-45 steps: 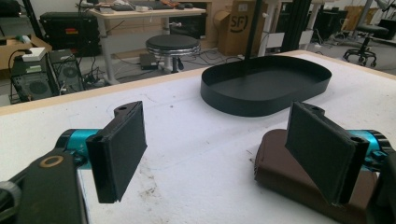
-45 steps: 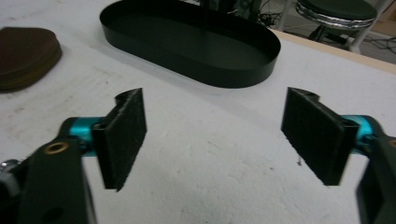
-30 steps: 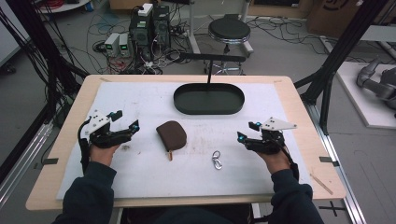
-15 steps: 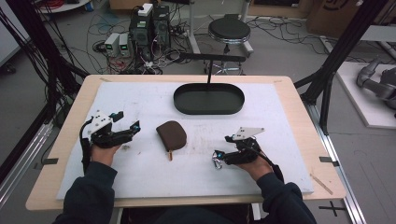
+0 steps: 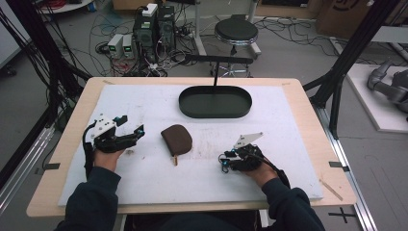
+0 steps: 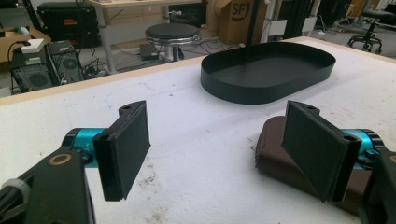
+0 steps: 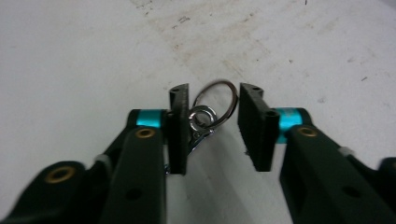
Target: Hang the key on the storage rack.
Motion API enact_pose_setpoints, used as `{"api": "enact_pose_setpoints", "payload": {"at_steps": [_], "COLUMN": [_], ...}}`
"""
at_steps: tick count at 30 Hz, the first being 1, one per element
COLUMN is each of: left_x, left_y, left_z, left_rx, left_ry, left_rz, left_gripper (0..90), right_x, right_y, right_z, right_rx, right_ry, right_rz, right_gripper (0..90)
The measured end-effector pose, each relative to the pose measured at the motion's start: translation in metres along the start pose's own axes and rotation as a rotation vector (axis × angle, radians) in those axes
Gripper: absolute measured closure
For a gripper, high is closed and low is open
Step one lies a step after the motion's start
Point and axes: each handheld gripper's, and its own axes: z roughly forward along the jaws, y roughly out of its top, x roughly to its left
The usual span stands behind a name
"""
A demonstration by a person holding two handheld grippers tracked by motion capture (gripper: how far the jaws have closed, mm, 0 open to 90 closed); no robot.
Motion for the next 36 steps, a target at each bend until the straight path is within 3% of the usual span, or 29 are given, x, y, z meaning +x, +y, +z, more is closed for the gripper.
{"api": "enact_pose_setpoints", "payload": {"at_steps": [6, 7, 9, 18, 20, 21, 23, 27, 30, 34, 36], "left_x": [0.000, 0.001, 0.001, 0.001, 0.001, 0.001, 0.001, 0.002, 0.002, 0.002, 0.002], "left_y": [0.000, 0.000, 0.000, -0.001, -0.001, -0.001, -0.001, -0.001, -0.001, -0.001, -0.001], "left_z": [0.000, 0.000, 0.000, 0.001, 0.001, 0.001, 0.000, 0.000, 0.000, 0.000, 0.000], "left_rx": [0.001, 0.001, 0.002, 0.003, 0.004, 0.005, 0.003, 0.005, 0.007, 0.007, 0.007], "left_ry": [0.002, 0.000, -0.001, -0.003, -0.001, -0.002, 0.003, 0.004, 0.002, 0.000, 0.000], "left_rz": [-0.001, 0.000, 0.001, -0.003, 0.000, -0.001, -0.004, -0.003, -0.006, -0.007, -0.005], "left_gripper": [23.4, 23.4, 23.4, 23.6, 23.7, 23.7, 23.7, 23.8, 24.1, 24.2, 24.2], "right_x": [0.000, 0.000, 0.001, 0.002, 0.001, 0.002, 0.005, 0.002, -0.001, -0.004, -0.008], "right_y": [0.000, 0.000, 0.001, 0.002, 0.003, 0.005, 0.006, 0.007, 0.009, 0.013, 0.017], "right_z": [-0.001, -0.001, -0.001, -0.002, -0.002, -0.002, -0.005, -0.011, -0.020, -0.027, -0.034], "right_rx": [0.002, 0.002, 0.028, 0.044, 0.059, 0.071, 0.059, 0.021, -0.046, -0.077, -0.123], "right_ry": [0.007, 0.007, 0.002, 0.016, 0.021, 0.013, -0.011, -0.033, -0.035, -0.043, -0.072], "right_rz": [-0.007, -0.011, -0.031, -0.033, -0.001, -0.011, -0.050, -0.050, -0.028, -0.001, 0.013], "right_gripper": [76.8, 82.8, 85.4, 86.8, 87.5, 88.2, 90.0, 90.0, 90.0, 90.0, 90.0]}}
